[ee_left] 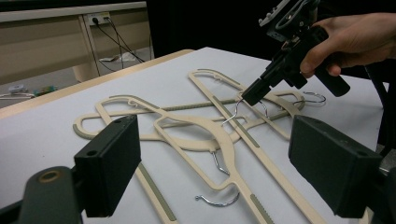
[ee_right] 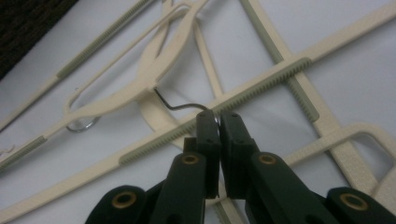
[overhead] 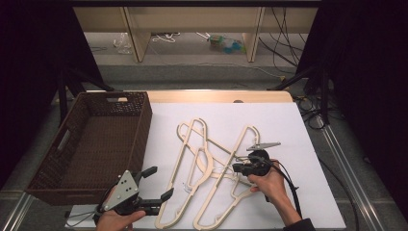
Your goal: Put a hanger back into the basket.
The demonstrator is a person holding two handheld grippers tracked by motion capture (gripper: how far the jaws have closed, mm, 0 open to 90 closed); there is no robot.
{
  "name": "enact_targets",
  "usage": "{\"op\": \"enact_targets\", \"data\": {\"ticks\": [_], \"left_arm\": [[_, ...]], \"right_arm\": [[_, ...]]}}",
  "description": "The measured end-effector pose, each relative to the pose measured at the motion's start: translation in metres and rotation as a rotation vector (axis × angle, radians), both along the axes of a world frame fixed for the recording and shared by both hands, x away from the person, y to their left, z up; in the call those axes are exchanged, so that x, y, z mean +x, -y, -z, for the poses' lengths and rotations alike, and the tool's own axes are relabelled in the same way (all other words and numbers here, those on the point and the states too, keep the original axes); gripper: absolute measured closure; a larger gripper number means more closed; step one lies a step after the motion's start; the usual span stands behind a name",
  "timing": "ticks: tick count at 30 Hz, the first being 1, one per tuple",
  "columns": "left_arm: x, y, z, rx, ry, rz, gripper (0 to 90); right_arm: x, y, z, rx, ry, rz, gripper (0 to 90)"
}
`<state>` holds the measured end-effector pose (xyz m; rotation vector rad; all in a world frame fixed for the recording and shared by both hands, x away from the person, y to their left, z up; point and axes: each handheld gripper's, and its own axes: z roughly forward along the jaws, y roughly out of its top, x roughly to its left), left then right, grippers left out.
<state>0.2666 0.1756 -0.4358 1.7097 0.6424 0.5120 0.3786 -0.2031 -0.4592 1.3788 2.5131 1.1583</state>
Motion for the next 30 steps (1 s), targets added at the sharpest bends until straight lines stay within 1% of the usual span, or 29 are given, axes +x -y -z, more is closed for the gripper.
{"op": "enact_targets", "data": {"ticks": [1, 2, 3, 4, 6, 7, 8, 9, 10, 11, 12, 13, 14, 15, 16, 17, 18, 19, 20, 21, 22, 23, 24, 26, 27, 29, 30], "left_arm": [[0.001, 0.001, 0.000, -0.002, -0.004, 0.000, 17.2], [0.001, 0.002, 0.000, 0.005, -0.008, 0.000, 17.2], [0.002, 0.004, 0.001, 0.001, -0.013, 0.001, 17.2], [0.003, 0.005, 0.002, 0.011, -0.011, 0.007, 17.2], [0.006, 0.009, 0.003, 0.028, -0.018, 0.007, 17.3], [0.009, 0.012, 0.004, 0.046, -0.010, 0.018, 17.3], [0.010, 0.017, 0.006, 0.040, -0.030, 0.014, 17.3], [0.013, 0.021, 0.007, 0.059, -0.034, 0.021, 17.3], [0.015, 0.027, 0.008, 0.076, -0.036, 0.029, 17.6], [0.018, 0.033, 0.009, 0.102, -0.035, 0.034, 18.9], [0.018, 0.033, 0.009, 0.102, -0.035, 0.034, 21.3], [0.022, 0.045, 0.010, 0.151, -0.033, 0.055, 22.8], [0.022, 0.045, 0.010, 0.151, -0.033, 0.055, 22.8], [0.026, 0.058, 0.009, 0.197, -0.043, 0.043, 22.8], [0.026, 0.058, 0.009, 0.197, -0.043, 0.043, 23.0], [0.030, 0.069, 0.008, 0.258, -0.035, 0.036, 23.2], [0.030, 0.069, 0.008, 0.258, -0.035, 0.036, 24.6], [0.034, 0.079, 0.009, 0.301, -0.045, 0.027, 27.0], [0.036, 0.085, 0.010, 0.315, -0.049, 0.028, 27.5], [0.038, 0.089, 0.011, 0.341, -0.042, 0.030, 27.9], [0.038, 0.089, 0.011, 0.341, -0.042, 0.030, 29.7], [0.041, 0.098, 0.013, 0.394, -0.056, 0.044, 30.5], [0.043, 0.101, 0.014, 0.409, -0.064, 0.044, 30.4], [0.046, 0.106, 0.015, 0.460, -0.067, 0.041, 32.1], [0.048, 0.108, 0.016, 0.471, -0.057, 0.032, 33.3], [0.052, 0.112, 0.018, 0.467, -0.077, 0.026, 36.9], [0.054, 0.113, 0.018, 0.474, -0.082, 0.022, 39.1]], "right_arm": [[-0.001, 0.000, -0.002, 0.003, 0.003, -0.001, 87.8], [-0.001, 0.000, -0.004, 0.004, 0.016, -0.008, 87.9], [-0.001, -0.001, -0.006, 0.004, 0.015, -0.005, 87.9], [-0.002, -0.001, -0.008, 0.009, 0.027, -0.014, 88.0], [-0.003, -0.001, -0.012, 0.027, 0.038, -0.020, 88.2], [-0.004, -0.001, -0.015, 0.026, 0.036, -0.020, 88.2], [-0.004, -0.001, -0.016, 0.038, 0.047, -0.028, 88.3], [-0.004, -0.002, -0.018, 0.049, 0.053, -0.023, 88.3], [-0.005, -0.002, -0.019, 0.051, 0.062, -0.030, 88.4], [-0.005, -0.002, -0.021, 0.055, 0.065, -0.035, 88.5], [-0.006, -0.003, -0.023, 0.058, 0.070, -0.037, 88.5], [-0.007, -0.003, -0.025, 0.066, 0.078, -0.042, 88.6], [-0.007, -0.003, -0.025, 0.066, 0.078, -0.042, 88.6], [-0.008, -0.004, -0.030, 0.075, 0.092, -0.054, 88.7], [-0.008, -0.004, -0.030, 0.075, 0.092, -0.054, 88.7], [-0.010, -0.005, -0.035, 0.076, 0.101, -0.064, 88.8], [-0.012, -0.006, -0.037, 0.080, 0.101, -0.072, 88.9], [-0.013, -0.006, -0.040, 0.070, 0.105, -0.075, 88.9], [-0.014, -0.007, -0.041, 0.077, 0.101, -0.085, 89.0], [-0.015, -0.008, -0.044, 0.067, 0.101, -0.093, 89.0], [-0.015, -0.009, -0.044, 0.083, 0.108, -0.097, 89.0], [-0.016, -0.010, -0.046, 0.077, 0.119, -0.097, 89.0], [-0.017, -0.010, -0.047, 0.077, 0.121, -0.104, 89.0], [-0.018, -0.012, -0.050, 0.078, 0.129, -0.114, 89.1], [-0.019, -0.013, -0.051, 0.077, 0.127, -0.118, 89.1], [-0.020, -0.014, -0.053, 0.081, 0.128, -0.117, 89.1], [-0.020, -0.015, -0.054, 0.077, 0.136, -0.125, 89.1]]}}
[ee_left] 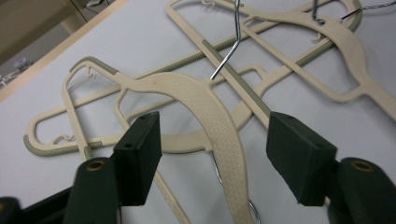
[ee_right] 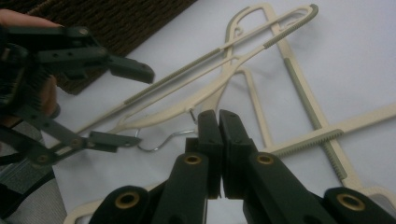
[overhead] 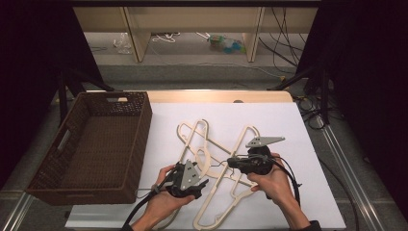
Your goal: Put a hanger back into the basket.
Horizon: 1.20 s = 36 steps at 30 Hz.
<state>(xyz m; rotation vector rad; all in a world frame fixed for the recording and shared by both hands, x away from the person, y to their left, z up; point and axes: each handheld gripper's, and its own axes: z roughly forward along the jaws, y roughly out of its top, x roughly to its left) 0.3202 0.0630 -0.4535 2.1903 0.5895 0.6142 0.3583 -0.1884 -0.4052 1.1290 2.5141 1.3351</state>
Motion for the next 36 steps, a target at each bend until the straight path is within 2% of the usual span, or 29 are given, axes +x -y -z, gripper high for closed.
{"op": "enact_targets", "data": {"ticks": [1, 4, 5, 8, 9, 10, 11, 12, 13, 14, 16, 19, 21, 22, 24, 26, 27, 28, 30, 33, 34, 36], "left_arm": [[0.002, 0.000, 0.000, 0.012, -0.002, -0.001, 41.0], [0.005, 0.003, 0.002, -0.013, -0.046, -0.012, 45.2], [0.006, 0.002, 0.002, 0.006, -0.057, -0.004, 45.9], [0.008, 0.003, 0.003, -0.007, -0.063, -0.018, 50.0], [0.008, 0.003, 0.003, -0.001, -0.054, -0.022, 51.9], [0.009, 0.002, 0.001, 0.029, -0.056, -0.018, 53.8], [0.009, 0.002, 0.001, 0.029, -0.058, -0.017, 54.4], [0.009, 0.004, 0.002, -0.011, -0.064, -0.022, 55.2], [0.009, 0.004, 0.002, -0.011, -0.064, -0.022, 57.1], [0.008, 0.004, -0.001, 0.012, -0.065, -0.015, 58.2], [0.008, 0.005, -0.002, 0.016, -0.061, -0.008, 61.4], [0.008, 0.007, -0.004, -0.008, -0.062, -0.013, 63.8], [0.008, 0.007, -0.006, 0.010, -0.066, -0.011, 64.2], [0.008, 0.008, -0.006, 0.006, -0.063, -0.014, 64.9], [0.008, 0.008, -0.007, 0.003, -0.081, -0.027, 65.4], [0.008, 0.007, -0.007, 0.003, -0.082, -0.034, 66.4], [0.007, 0.007, -0.008, 0.024, -0.076, -0.036, 67.3], [0.007, 0.007, -0.008, 0.017, -0.066, -0.043, 68.5], [0.007, 0.006, -0.009, 0.026, -0.066, -0.054, 70.7], [0.007, 0.004, -0.011, 0.017, -0.065, -0.068, 73.4], [0.007, 0.003, -0.013, 0.023, -0.071, -0.069, 73.9], [0.007, 0.002, -0.014, 0.033, -0.066, -0.077, 75.1]], "right_arm": [[-0.001, -0.001, -0.001, 0.003, -0.006, -0.003, 89.1], [-0.002, -0.002, -0.005, 0.010, -0.001, -0.011, 89.1], [-0.003, -0.003, -0.006, 0.008, 0.002, -0.013, 89.1], [-0.004, -0.004, -0.008, 0.009, 0.009, -0.021, 89.1], [-0.004, -0.004, -0.009, 0.006, 0.018, -0.021, 89.1], [-0.004, -0.004, -0.010, 0.009, 0.019, -0.026, 89.1], [-0.005, -0.005, -0.010, 0.015, 0.017, -0.027, 89.1], [-0.005, -0.005, -0.011, 0.015, 0.024, -0.031, 89.1], [-0.006, -0.006, -0.012, 0.010, 0.026, -0.028, 89.1], [-0.006, -0.007, -0.013, 0.015, 0.020, -0.035, 89.1], [-0.006, -0.007, -0.015, 0.011, 0.033, -0.032, 89.1], [-0.007, -0.008, -0.016, 0.017, 0.039, -0.040, 89.1], [-0.008, -0.009, -0.018, 0.016, 0.039, -0.040, 89.1], [-0.008, -0.009, -0.018, 0.016, 0.038, -0.041, 89.1], [-0.008, -0.010, -0.019, 0.017, 0.040, -0.043, 89.1], [-0.008, -0.010, -0.019, 0.015, 0.046, -0.044, 89.1], [-0.009, -0.011, -0.019, 0.017, 0.039, -0.045, 89.1], [-0.008, -0.011, -0.019, 0.016, 0.046, -0.050, 89.1], [-0.009, -0.013, -0.020, 0.025, 0.045, -0.055, 89.1], [-0.011, -0.015, -0.023, 0.025, 0.051, -0.057, 89.1], [-0.011, -0.017, -0.023, 0.023, 0.068, -0.063, 89.1], [-0.011, -0.019, -0.025, 0.027, 0.060, -0.067, 89.1]]}}
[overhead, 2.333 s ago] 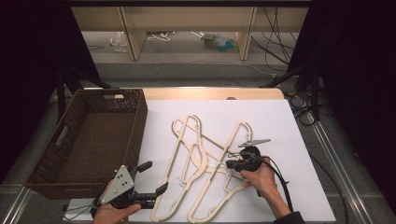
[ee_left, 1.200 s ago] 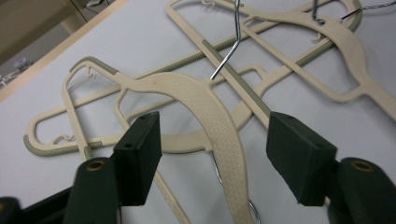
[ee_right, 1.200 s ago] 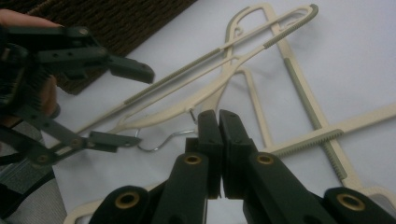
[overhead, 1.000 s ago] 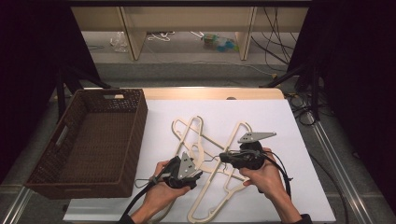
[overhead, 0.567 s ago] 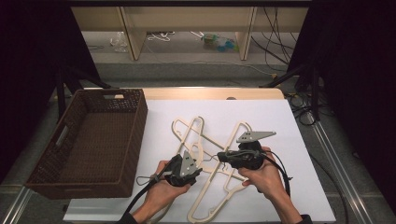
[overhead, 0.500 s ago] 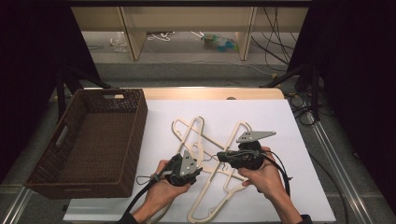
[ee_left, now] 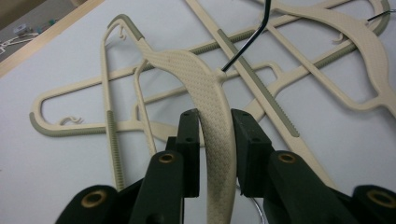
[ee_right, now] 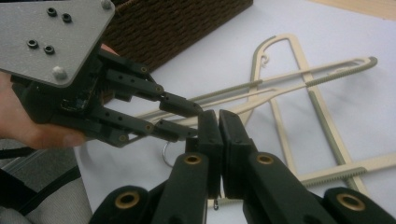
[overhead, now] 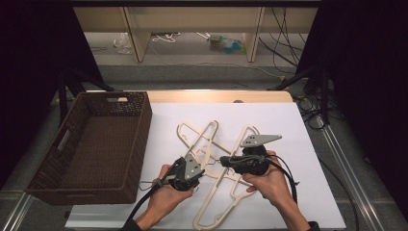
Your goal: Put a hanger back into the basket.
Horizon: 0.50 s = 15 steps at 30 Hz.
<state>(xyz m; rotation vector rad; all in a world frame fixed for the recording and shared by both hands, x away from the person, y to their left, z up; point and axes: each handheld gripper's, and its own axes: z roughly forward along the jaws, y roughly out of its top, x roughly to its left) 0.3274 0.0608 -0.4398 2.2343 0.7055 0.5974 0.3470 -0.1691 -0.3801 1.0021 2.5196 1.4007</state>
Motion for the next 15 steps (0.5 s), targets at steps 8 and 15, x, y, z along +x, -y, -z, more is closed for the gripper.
{"op": "enact_targets", "data": {"ticks": [8, 15], "left_arm": [[0.001, -0.004, -0.007, 0.028, 0.031, 0.006, 78.9], [0.008, -0.011, -0.019, 0.056, 0.069, 0.011, 82.0]], "right_arm": [[-0.002, -0.004, -0.006, 0.070, 0.023, 0.009, 77.2], [-0.013, 0.022, -0.040, 0.160, 0.076, 0.098, 56.1]]}}
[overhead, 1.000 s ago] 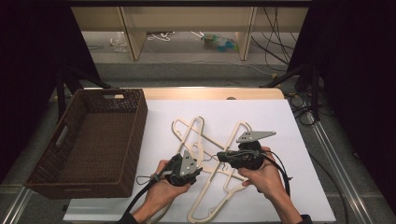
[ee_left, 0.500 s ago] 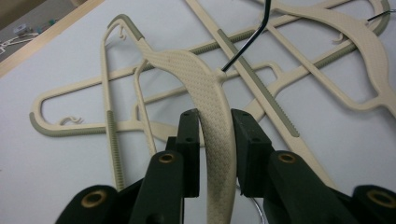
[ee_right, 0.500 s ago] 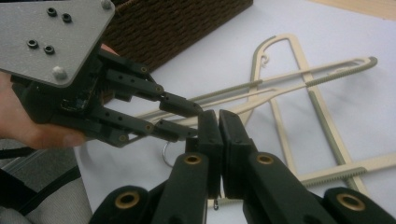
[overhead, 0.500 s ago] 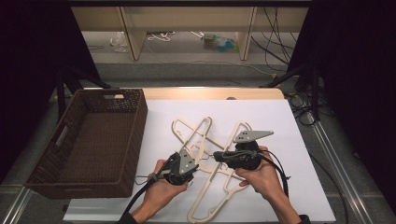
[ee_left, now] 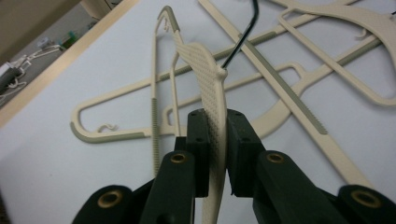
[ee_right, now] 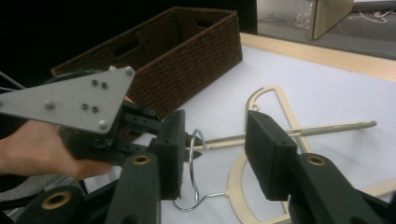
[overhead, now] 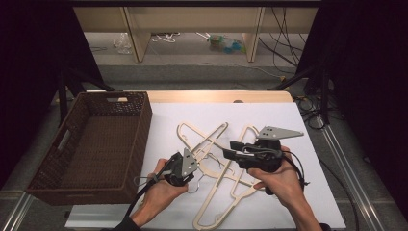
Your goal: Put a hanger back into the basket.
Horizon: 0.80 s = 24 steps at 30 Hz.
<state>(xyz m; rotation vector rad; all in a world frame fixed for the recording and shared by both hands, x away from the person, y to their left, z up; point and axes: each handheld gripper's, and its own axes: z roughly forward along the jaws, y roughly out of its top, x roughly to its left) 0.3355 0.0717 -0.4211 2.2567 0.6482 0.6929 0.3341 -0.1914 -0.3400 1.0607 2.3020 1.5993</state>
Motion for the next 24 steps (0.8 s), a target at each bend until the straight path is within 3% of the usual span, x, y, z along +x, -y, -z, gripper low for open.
{"op": "enact_targets", "data": {"ticks": [1, 5, 8, 9, 14, 15, 16, 23, 24], "left_arm": [[0.000, 0.000, 0.000, 0.000, 0.000, 0.000, 82.5], [0.009, -0.006, -0.009, 0.014, 0.011, -0.002, 84.4], [0.022, -0.014, -0.017, 0.008, 0.006, -0.024, 85.7], [0.026, -0.016, -0.019, 0.004, 0.004, -0.030, 86.1], [0.040, -0.022, -0.029, -0.049, -0.034, -0.043, 86.2], [0.042, -0.022, -0.030, -0.079, -0.040, -0.050, 86.3], [0.044, -0.024, -0.033, -0.068, -0.038, -0.040, 86.3], [0.053, -0.026, -0.042, -0.117, -0.087, -0.039, 86.2], [0.056, -0.028, -0.044, -0.139, -0.115, -0.045, 86.2]], "right_arm": [[-0.001, 0.002, -0.001, 0.026, 0.012, 0.007, 54.4], [-0.005, 0.010, -0.005, 0.035, 0.018, 0.016, 51.4], [-0.008, 0.016, -0.004, -0.005, 0.037, 0.024, 48.6], [-0.010, 0.016, -0.001, -0.014, 0.021, 0.020, 48.2], [-0.011, 0.021, 0.014, -0.049, -0.001, 0.027, 47.6], [-0.011, 0.023, 0.016, -0.061, 0.000, 0.024, 47.6], [-0.011, 0.024, 0.018, -0.075, -0.012, 0.027, 47.6], [-0.015, 0.035, 0.025, -0.071, -0.032, 0.038, 47.6], [-0.016, 0.036, 0.027, -0.072, -0.030, 0.039, 47.6]]}}
